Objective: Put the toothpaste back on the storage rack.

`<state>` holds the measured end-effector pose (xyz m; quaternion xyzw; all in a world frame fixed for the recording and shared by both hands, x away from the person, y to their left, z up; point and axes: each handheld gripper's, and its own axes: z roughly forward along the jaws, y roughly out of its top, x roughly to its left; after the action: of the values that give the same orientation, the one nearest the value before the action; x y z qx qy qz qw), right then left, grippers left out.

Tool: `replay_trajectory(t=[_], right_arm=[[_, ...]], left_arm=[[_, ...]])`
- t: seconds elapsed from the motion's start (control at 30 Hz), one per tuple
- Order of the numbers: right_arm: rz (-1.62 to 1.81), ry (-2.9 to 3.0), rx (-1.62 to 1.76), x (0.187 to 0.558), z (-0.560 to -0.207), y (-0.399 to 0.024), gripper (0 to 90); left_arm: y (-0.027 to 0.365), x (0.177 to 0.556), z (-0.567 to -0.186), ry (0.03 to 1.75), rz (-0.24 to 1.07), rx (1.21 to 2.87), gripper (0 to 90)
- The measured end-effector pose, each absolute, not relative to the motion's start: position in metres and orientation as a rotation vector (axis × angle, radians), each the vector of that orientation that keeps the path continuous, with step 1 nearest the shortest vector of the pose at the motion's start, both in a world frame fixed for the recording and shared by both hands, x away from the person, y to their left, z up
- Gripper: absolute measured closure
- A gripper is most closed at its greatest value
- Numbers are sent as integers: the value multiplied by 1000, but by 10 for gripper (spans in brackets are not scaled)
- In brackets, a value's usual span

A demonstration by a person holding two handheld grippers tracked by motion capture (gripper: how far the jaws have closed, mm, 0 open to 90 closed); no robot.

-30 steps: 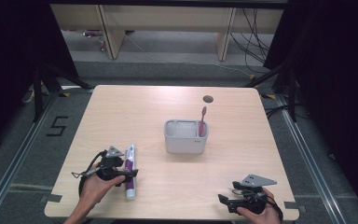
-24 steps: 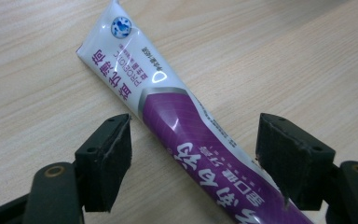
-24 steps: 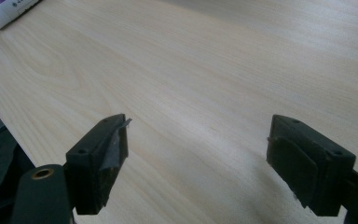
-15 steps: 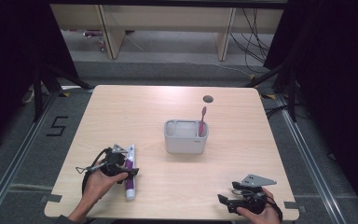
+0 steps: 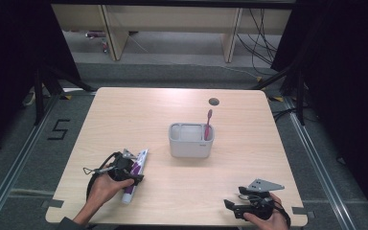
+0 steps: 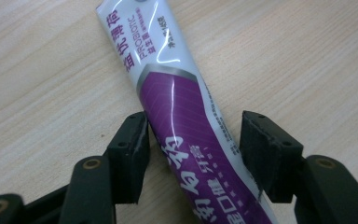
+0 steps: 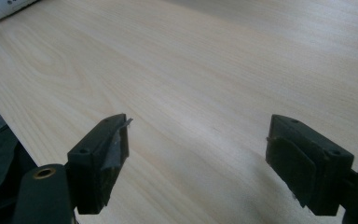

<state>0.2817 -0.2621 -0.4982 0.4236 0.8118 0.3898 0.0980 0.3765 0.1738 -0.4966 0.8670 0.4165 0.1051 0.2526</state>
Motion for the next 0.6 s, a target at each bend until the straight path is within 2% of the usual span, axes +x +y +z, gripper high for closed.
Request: replay_trajectory(t=[0.6], right_arm=[[1160, 2415, 1256, 282, -499, -261, 222]], left_arm=[[167, 377, -487, 989, 237, 2553, 559]])
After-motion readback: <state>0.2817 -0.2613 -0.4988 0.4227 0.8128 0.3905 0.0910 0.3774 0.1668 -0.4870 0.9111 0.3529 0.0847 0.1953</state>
